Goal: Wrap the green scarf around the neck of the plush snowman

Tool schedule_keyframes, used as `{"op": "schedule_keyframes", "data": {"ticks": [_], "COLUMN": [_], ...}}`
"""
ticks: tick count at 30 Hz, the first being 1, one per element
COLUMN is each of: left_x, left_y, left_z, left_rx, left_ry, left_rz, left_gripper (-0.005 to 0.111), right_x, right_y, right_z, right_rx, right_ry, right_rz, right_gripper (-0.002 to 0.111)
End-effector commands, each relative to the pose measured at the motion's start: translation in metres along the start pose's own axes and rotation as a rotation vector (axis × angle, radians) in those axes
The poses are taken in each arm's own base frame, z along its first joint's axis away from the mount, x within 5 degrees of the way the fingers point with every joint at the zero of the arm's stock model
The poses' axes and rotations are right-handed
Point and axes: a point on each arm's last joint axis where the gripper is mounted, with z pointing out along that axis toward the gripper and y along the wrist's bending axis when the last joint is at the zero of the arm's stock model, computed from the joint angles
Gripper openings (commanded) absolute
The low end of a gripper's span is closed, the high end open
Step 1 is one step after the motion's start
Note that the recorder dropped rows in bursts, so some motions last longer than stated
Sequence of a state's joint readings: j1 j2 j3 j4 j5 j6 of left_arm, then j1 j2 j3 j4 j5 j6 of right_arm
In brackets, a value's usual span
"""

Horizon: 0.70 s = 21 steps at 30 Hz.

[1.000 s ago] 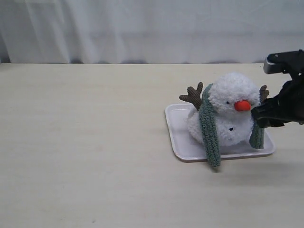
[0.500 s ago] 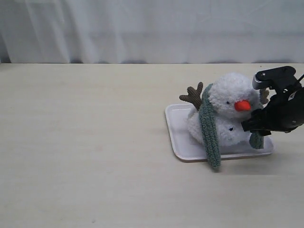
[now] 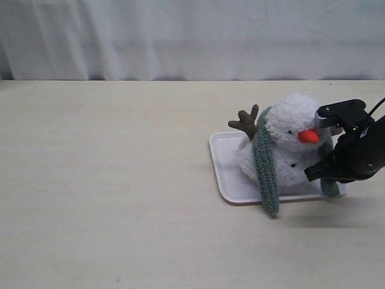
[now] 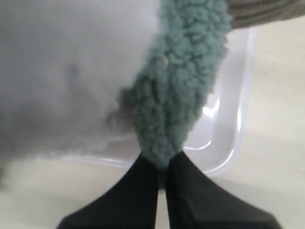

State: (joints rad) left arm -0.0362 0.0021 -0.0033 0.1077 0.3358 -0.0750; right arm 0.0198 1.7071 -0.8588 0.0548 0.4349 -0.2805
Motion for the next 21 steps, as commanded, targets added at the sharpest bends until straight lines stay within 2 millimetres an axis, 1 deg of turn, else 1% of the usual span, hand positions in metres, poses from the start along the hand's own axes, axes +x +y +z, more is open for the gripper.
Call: {"op": "schedule_keyframes", "data": {"ticks": [1,7,13,16,18,21], "left_x": [0.0,0.0,0.0,0.0,0.0,0.0], "left_y": [0.0,0.0,0.0,0.0,0.0,0.0], "left_z": [0.0,0.0,0.0,0.0,0.0,0.0], "left_rx": [0.001,0.001,0.001,0.001,0.001,0.001], "left_ry": [-0.011,-0.011,-0.011,-0.011,-0.011,-0.011], "left_rz": [-0.006,-0.006,-0.006,-0.006,-0.006,-0.006], "left_gripper": [0.0,0.0,0.0,0.0,0.0,0.0], "right_x": [0.004,0.008,0.011,0.01,0.01,0.013], "right_y": [0.003,0.007,0.01,0.01,0.01,0.013], "right_z": [-0.004,-0.015,-0.039,-0.047,-0.048,-0.041], "right_rx": [-0.058,-0.122,-0.136,-0.133,-0.133,-0.155], "right_ry": [0.105,0.224,0.227,0.209,0.206,0.208], "right_rz": [0.038,0.059,0.051,0.046,0.046,0.081], "right_gripper": [0.004,0.004,0.004,0.004,0.004,0.004]}}
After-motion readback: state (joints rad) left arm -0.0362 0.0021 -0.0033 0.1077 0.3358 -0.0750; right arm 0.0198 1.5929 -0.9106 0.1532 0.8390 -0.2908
